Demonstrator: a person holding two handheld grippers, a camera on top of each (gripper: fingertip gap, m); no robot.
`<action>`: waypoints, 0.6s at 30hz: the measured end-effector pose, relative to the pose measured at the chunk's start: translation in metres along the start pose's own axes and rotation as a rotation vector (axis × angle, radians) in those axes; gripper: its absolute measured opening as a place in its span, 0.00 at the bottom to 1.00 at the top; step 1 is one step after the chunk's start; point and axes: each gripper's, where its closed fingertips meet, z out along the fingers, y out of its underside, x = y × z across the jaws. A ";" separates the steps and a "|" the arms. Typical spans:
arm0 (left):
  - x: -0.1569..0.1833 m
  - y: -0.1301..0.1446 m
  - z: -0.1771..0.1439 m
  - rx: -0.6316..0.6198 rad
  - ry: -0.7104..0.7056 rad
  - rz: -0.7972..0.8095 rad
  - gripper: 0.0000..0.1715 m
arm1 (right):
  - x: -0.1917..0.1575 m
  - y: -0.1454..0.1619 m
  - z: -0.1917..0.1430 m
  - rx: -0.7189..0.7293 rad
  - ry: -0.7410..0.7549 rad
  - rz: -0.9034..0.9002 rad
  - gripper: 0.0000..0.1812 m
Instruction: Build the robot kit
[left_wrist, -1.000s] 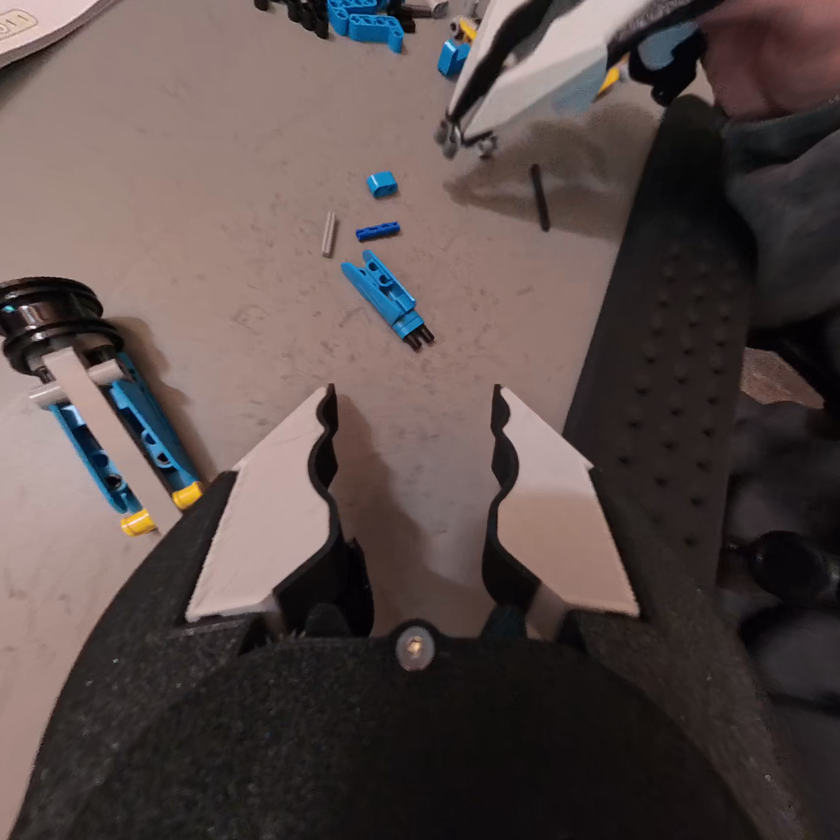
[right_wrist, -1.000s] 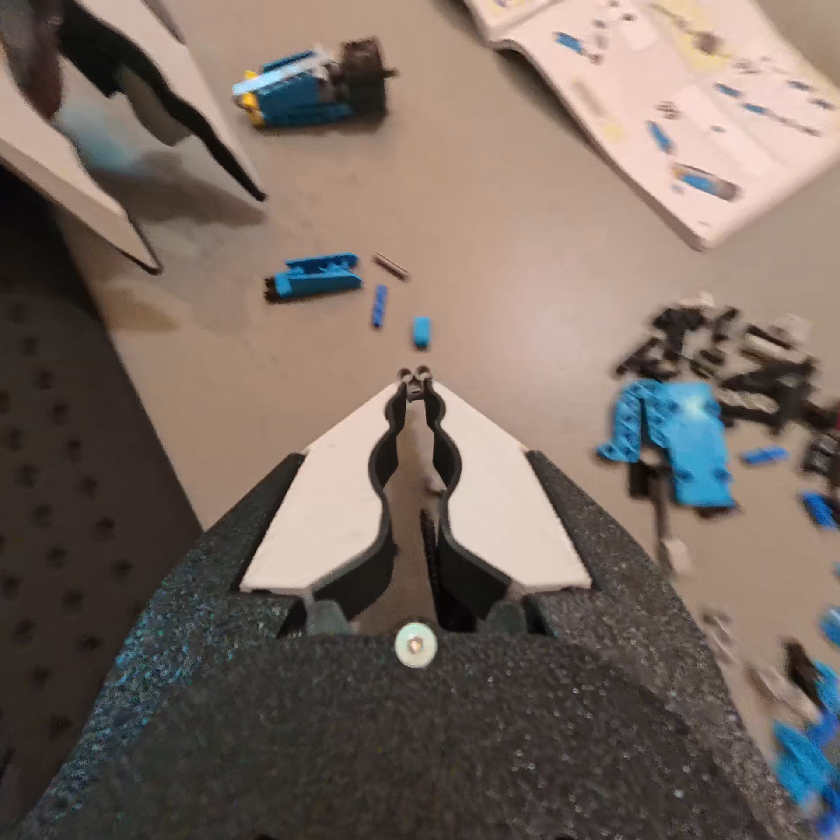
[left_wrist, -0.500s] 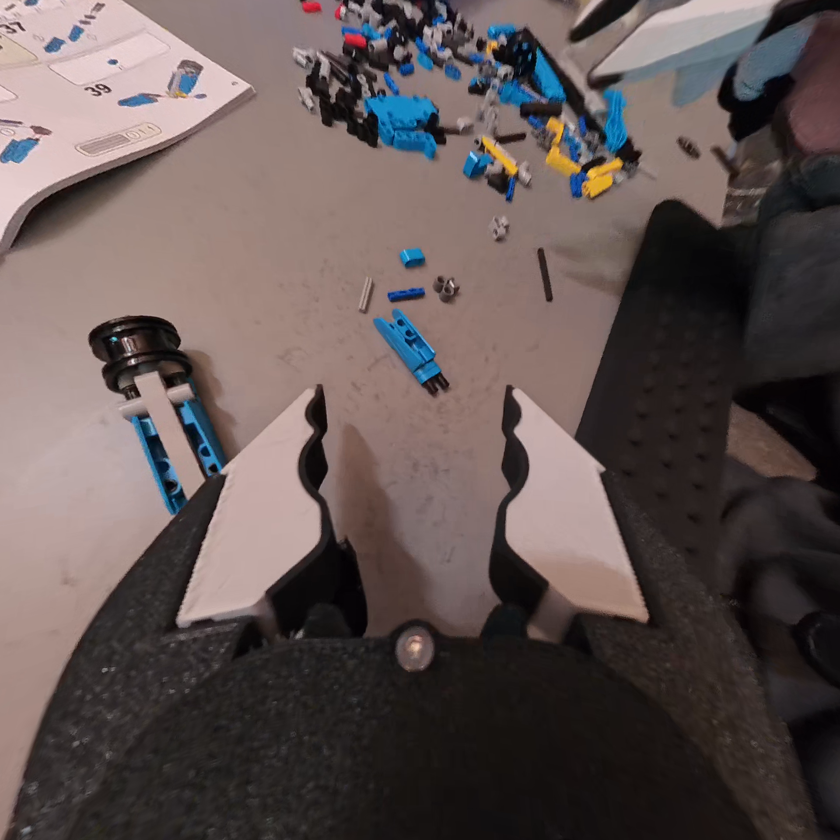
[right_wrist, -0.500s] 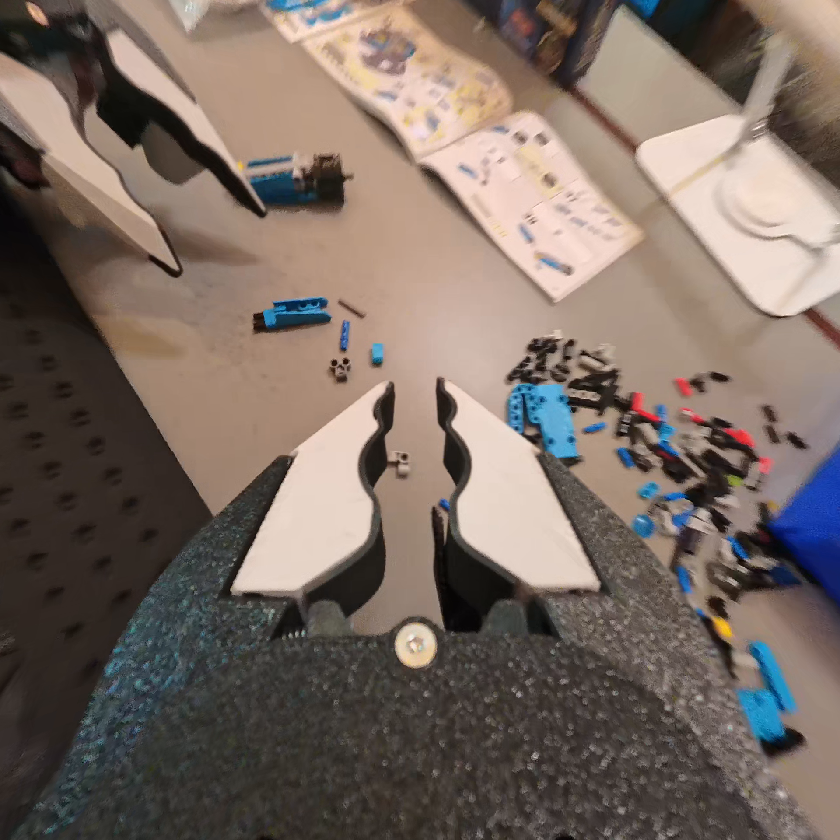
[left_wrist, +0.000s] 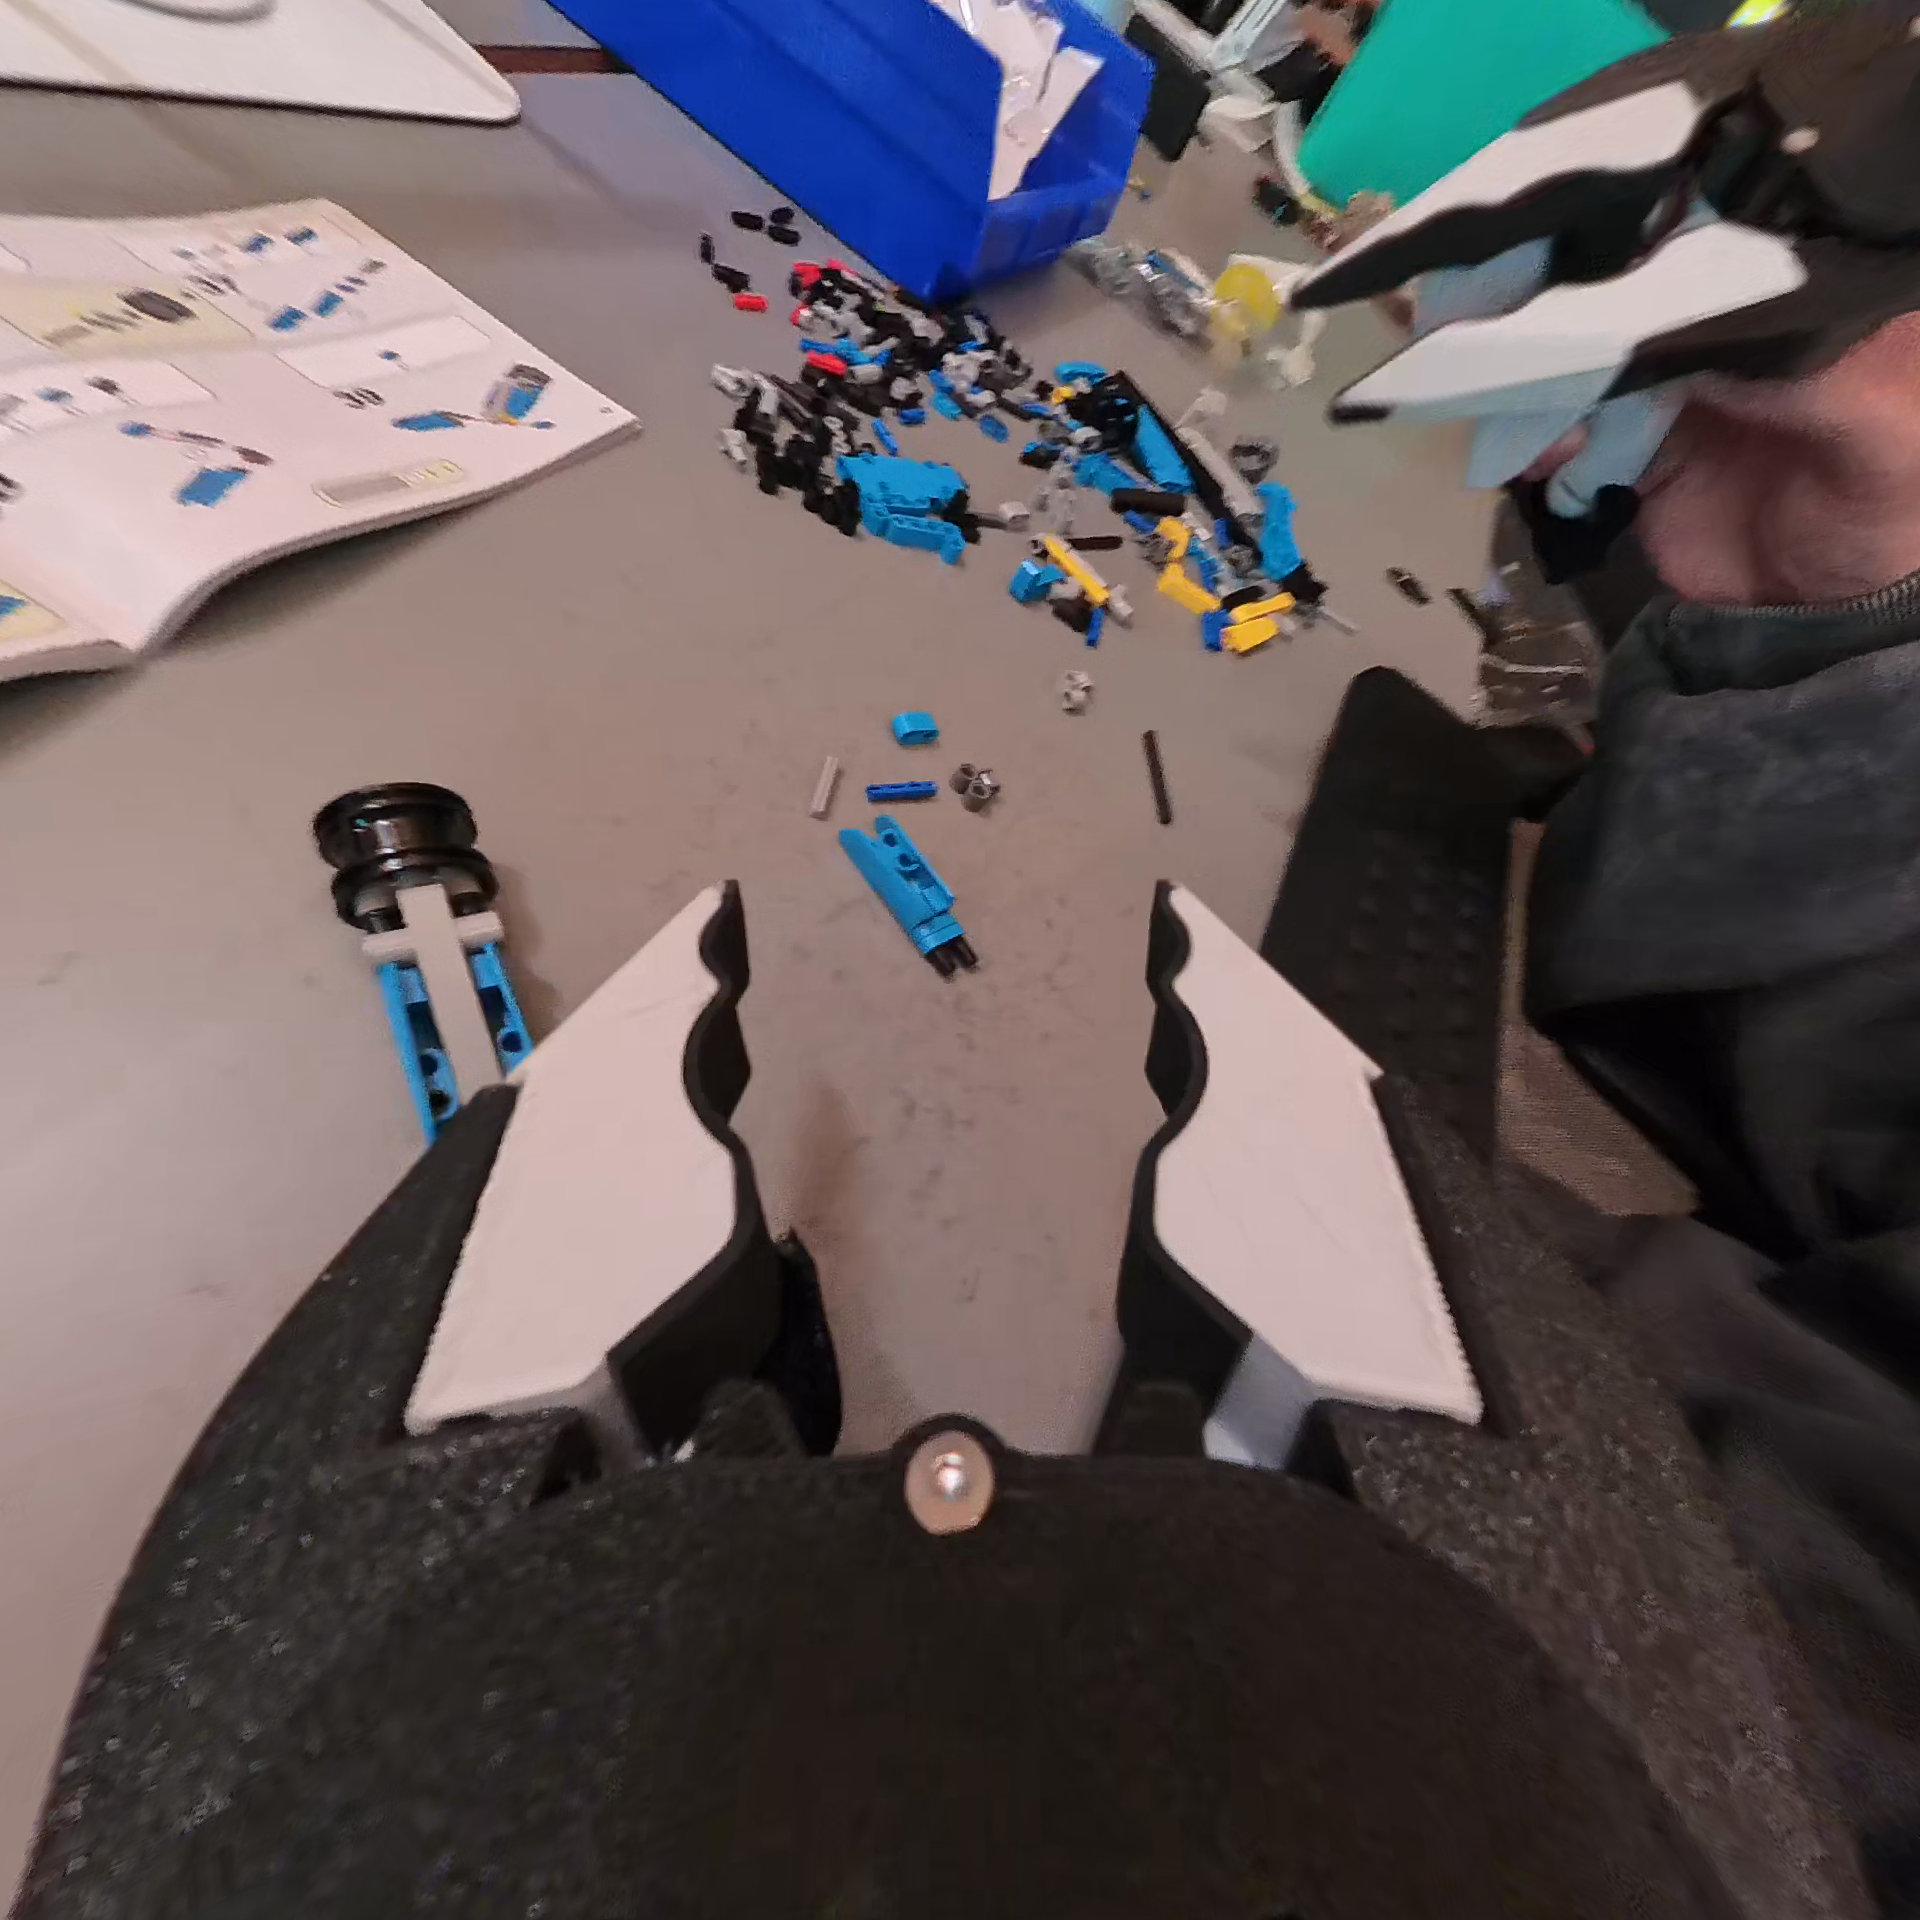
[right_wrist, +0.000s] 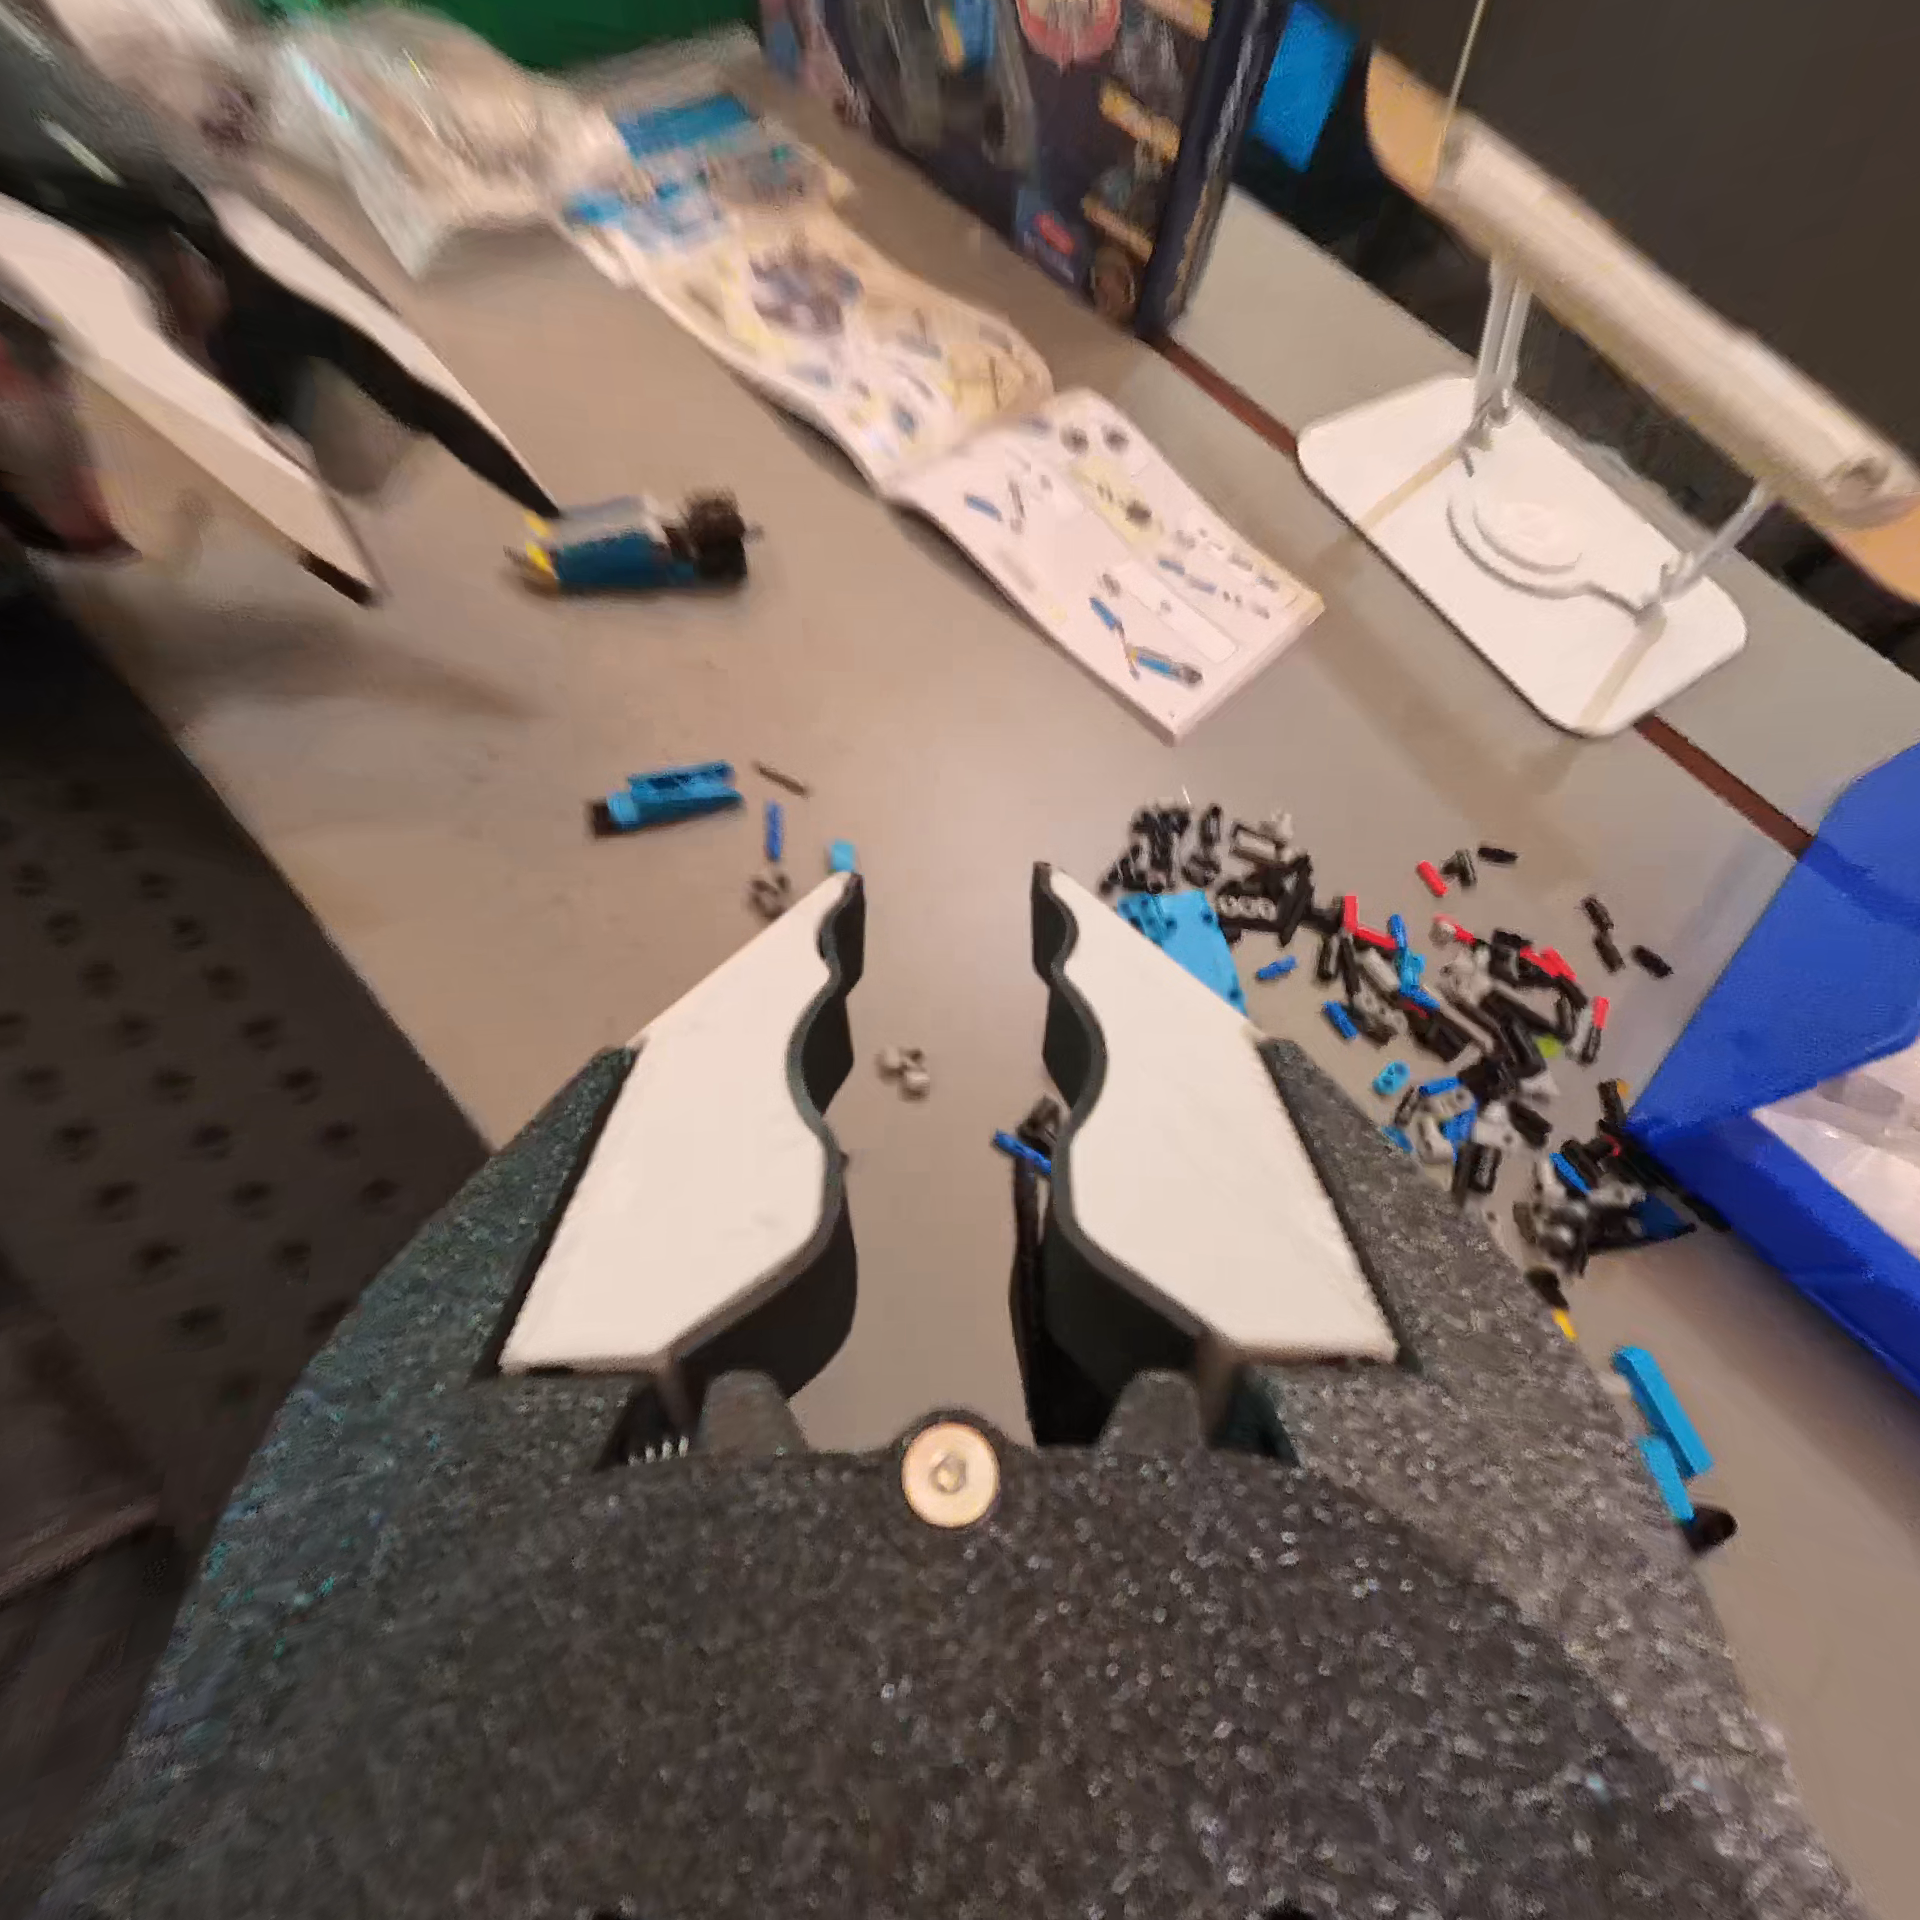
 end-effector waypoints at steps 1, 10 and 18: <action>-0.001 0.001 0.000 -0.007 -0.027 0.022 0.45 | 0.005 0.019 0.013 -0.051 0.029 -0.018 0.18; 0.001 0.007 0.000 -0.041 -0.084 0.080 0.44 | -0.017 0.108 0.071 -0.234 -0.067 -0.031 0.14; 0.001 0.012 0.003 -0.073 -0.102 0.110 0.44 | 0.048 0.117 0.046 -0.278 0.199 -0.022 0.04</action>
